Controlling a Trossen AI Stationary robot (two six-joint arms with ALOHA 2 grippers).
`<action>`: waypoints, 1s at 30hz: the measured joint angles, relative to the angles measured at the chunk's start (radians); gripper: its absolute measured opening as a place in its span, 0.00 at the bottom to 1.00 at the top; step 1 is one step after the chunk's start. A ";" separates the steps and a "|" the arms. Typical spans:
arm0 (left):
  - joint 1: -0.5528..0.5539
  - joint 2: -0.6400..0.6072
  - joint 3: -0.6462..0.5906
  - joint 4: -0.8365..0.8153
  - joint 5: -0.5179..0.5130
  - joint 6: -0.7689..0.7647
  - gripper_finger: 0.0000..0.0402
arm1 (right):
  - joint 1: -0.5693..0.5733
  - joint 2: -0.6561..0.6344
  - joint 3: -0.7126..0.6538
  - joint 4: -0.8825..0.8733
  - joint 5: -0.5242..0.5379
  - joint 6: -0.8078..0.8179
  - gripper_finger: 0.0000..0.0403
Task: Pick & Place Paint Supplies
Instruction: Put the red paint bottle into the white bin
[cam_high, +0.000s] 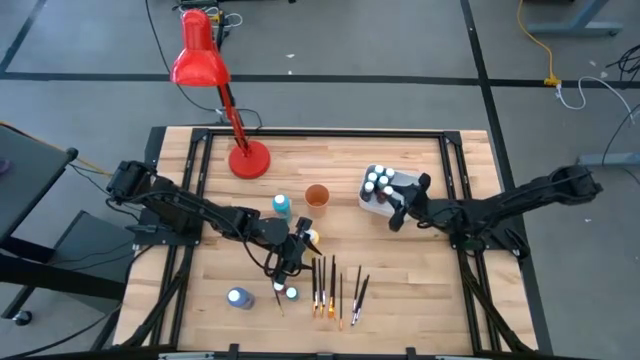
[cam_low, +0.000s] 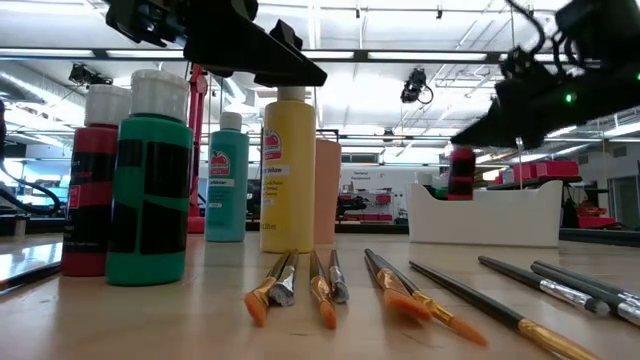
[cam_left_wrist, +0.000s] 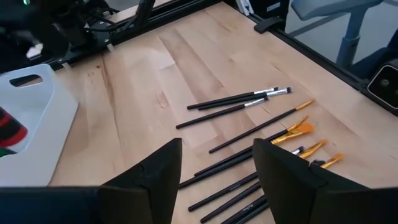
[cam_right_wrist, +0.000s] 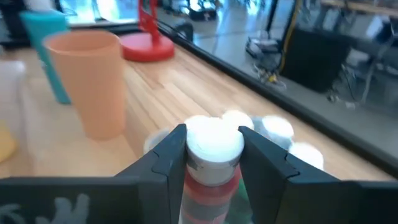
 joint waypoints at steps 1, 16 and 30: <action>0.000 0.000 0.000 0.000 0.000 0.000 0.51 | -0.010 0.013 -0.008 0.008 0.000 0.016 0.32; 0.000 0.000 0.000 -0.005 0.001 0.011 0.51 | -0.106 0.294 -0.028 0.298 -0.103 0.036 0.32; 0.000 0.000 0.000 -0.010 -0.002 0.008 0.51 | -0.127 0.488 -0.025 0.493 -0.082 -0.060 0.32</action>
